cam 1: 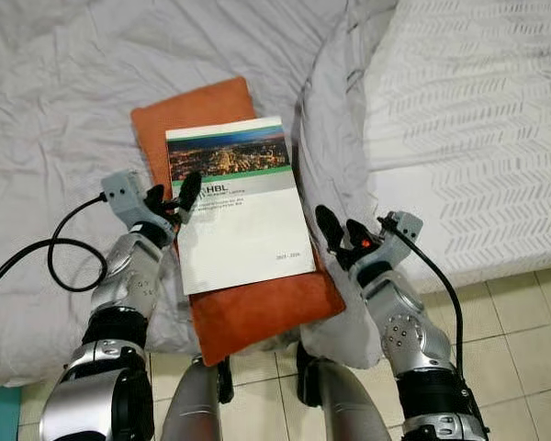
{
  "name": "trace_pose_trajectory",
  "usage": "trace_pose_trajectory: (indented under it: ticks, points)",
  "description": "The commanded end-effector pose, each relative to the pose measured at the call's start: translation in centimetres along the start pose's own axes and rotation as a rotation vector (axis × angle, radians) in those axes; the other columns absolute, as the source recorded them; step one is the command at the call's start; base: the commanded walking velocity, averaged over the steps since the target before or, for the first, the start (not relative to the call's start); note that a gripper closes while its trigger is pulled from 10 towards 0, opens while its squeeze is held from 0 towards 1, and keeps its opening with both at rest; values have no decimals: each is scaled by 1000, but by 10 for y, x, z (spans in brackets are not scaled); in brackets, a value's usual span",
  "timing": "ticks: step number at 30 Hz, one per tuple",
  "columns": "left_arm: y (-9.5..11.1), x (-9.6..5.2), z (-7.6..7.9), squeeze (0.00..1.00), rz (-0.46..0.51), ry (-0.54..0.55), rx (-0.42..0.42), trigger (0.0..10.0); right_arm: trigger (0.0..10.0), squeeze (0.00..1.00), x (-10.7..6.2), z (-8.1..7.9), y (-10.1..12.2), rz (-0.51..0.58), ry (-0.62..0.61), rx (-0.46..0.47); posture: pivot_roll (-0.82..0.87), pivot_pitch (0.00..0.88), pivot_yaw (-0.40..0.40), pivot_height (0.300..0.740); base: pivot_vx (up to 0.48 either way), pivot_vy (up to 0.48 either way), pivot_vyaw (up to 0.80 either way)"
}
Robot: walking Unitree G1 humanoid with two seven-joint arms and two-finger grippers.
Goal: Clean up the room
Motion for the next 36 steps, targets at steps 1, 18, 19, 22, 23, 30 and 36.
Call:
trace_pose_trajectory:
  ticks: [1, 18, 19, 22, 23, 30, 36]
  points:
    - [-3, -7, -10, 0, -2, 20, -70, 10000, 10000, 0, -4, 2, -6, -13, -18, 28, -131, 647, -66, 740, 0, 0, 0]
    - [-30, -8, 12, 0, -87, -86, -239, 10000, 10000, 0, 8, -3, -21, -79, 32, 101, -119, 649, -76, 740, 0, 0, 0]
    - [-34, -8, 28, 0, -109, -150, -254, 10000, 10000, 0, 8, -3, -23, -90, 42, 104, -116, 647, -79, 740, 0, 0, 0]
    - [-32, -13, 57, 0, -124, -286, -257, 10000, 10000, 0, 8, -5, -24, -102, 60, 106, -115, 649, -77, 740, 0, 0, 0]
    - [-32, -15, 62, 0, -127, -308, -248, 10000, 10000, 0, 8, -5, -24, -103, 63, 105, -113, 647, -76, 740, 0, 0, 0]
    - [-36, -24, 71, 0, -155, -357, -253, 10000, 10000, 0, 7, -4, -27, -122, 71, 91, -109, 645, -77, 740, 0, 0, 0]
    - [-38, -41, 79, 0, -199, -384, -282, 10000, 157, 0, 5, -5, -32, -136, 75, 83, -108, 642, -78, 740, 0, 0, 0]
Point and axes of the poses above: a point about 5 cm out from each wrist's last joint towards the gripper, its own x axis pointing out of the wrist towards the gripper, its own y axis along the axis of the wrist's last joint, z = x × y, the point moved 3 cm from there along x, pointing out of the wrist towards the gripper, and after that the axes turned 2 degrees about -x, right-handed, at the moved point
